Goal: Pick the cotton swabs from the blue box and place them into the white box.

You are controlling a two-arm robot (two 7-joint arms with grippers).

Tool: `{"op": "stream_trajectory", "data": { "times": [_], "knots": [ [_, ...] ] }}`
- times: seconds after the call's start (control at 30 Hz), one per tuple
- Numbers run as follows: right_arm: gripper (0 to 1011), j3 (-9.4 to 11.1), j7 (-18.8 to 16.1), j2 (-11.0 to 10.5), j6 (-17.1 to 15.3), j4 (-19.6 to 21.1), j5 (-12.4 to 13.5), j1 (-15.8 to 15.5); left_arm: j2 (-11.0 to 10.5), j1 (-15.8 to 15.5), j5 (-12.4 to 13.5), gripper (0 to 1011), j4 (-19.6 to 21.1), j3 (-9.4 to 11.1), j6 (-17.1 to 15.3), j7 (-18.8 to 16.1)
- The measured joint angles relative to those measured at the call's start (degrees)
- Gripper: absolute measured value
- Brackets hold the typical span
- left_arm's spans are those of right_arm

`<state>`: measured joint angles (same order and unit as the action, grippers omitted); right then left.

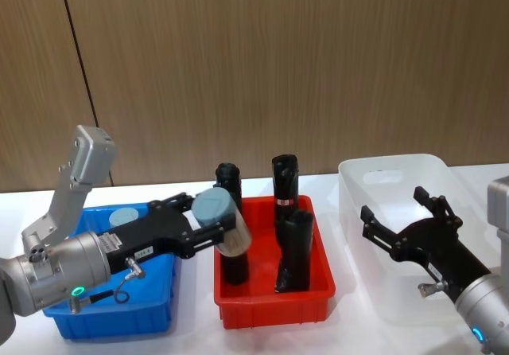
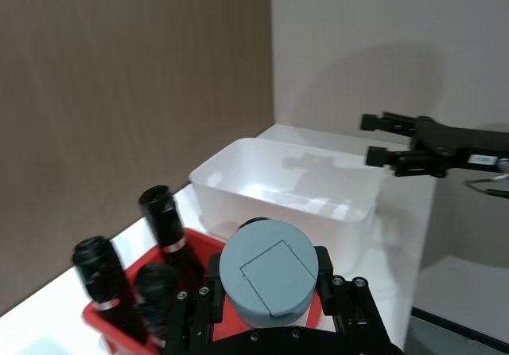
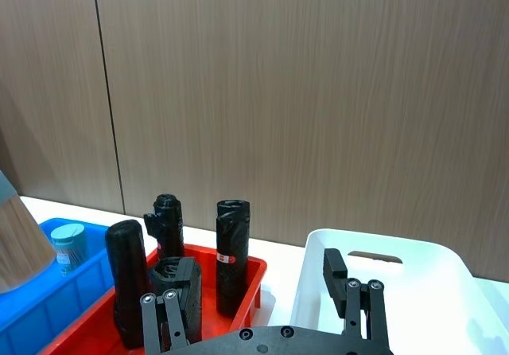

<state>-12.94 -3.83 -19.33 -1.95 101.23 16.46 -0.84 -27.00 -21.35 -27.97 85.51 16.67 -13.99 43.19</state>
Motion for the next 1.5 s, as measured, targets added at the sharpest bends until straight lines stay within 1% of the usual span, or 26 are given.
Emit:
{"op": "stream_trajectory", "data": {
  "times": [0.07,0.1,0.2,0.5,0.83,1.03,1.27,1.5],
  "knots": [
    [1001,0.0,0.0,0.0,0.0,0.0,0.0,0.0,0.1,-0.4,-0.2,665,-0.5,0.1,0.2,1.4],
    [1001,0.0,0.0,0.0,0.0,0.0,0.0,0.0,0.2,-0.6,-0.3,665,-0.9,0.3,0.3,2.9],
    [1001,0.0,0.0,0.0,0.0,0.0,0.0,0.0,0.4,-1.1,-0.6,665,-1.6,0.5,0.5,5.0],
    [1001,0.0,0.0,0.0,0.0,0.0,0.0,0.0,0.8,-2.2,-1.2,665,-3.2,1.2,1.4,9.1],
    [1001,0.0,0.0,0.0,0.0,0.0,0.0,0.0,1.0,-2.8,-1.5,665,-4.0,1.6,2.0,11.1],
    [1001,0.0,-0.7,-0.1,0.0,0.0,-0.1,0.0,1.1,-2.9,-1.5,665,-4.3,1.7,2.2,11.8],
    [1001,0.1,-3.3,-0.5,-0.9,0.1,-0.9,0.3,1.1,-3.1,-1.6,665,-4.4,1.8,2.3,12.1],
    [1001,-0.1,-7.8,-1.1,-2.8,0.4,-1.5,1.0,1.1,-3.1,-1.6,665,-4.5,1.8,2.3,12.4]
  ]
}}
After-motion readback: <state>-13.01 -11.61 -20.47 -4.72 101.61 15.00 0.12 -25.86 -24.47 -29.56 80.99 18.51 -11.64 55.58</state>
